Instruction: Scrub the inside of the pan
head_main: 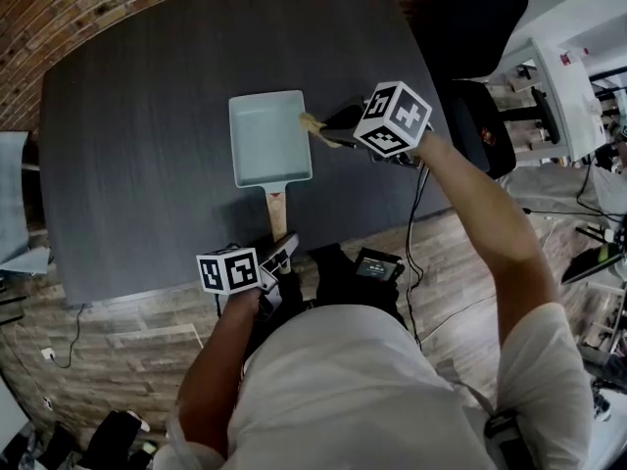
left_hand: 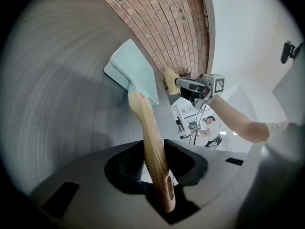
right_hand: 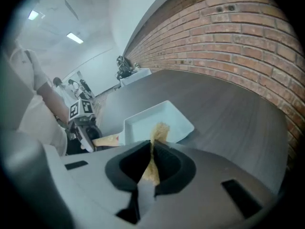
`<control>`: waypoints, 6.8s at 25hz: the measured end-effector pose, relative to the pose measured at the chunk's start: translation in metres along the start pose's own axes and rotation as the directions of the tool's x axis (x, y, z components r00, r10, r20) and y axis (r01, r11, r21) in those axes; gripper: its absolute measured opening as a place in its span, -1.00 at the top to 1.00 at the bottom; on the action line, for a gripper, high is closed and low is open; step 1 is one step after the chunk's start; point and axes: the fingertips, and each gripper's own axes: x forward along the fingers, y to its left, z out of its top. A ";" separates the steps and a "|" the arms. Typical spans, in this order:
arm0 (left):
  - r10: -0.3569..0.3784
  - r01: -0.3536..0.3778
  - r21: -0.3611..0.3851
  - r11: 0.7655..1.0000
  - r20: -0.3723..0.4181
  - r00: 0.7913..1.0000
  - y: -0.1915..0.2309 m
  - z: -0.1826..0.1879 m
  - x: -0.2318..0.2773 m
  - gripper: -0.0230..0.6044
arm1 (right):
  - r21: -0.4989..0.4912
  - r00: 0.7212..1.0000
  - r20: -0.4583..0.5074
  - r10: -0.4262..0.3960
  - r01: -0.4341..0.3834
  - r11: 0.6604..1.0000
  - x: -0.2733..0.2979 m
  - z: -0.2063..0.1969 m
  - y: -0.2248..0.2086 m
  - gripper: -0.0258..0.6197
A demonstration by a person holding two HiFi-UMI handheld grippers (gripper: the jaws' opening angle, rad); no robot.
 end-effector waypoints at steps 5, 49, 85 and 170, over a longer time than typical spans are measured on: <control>-0.010 0.011 0.025 1.000 -0.024 1.000 -0.001 -0.007 -0.005 0.53 | 0.057 0.988 0.011 -0.154 0.153 0.987 -0.002 0.017 -0.056 0.82; -0.043 0.087 0.181 0.980 -0.234 0.971 -0.001 -0.021 -0.021 0.49 | 0.339 0.996 -0.056 0.064 -0.041 0.940 0.095 0.061 -0.091 0.82; -0.071 0.096 0.162 0.982 -0.155 0.985 -0.004 -0.017 -0.017 0.50 | -0.076 0.990 -0.076 -0.117 0.111 0.991 0.144 0.146 -0.060 0.82; 0.026 -0.031 0.034 0.999 0.140 0.990 0.014 0.018 -0.024 0.58 | -0.599 0.964 -0.229 -0.135 -0.030 0.800 0.170 0.076 0.120 0.82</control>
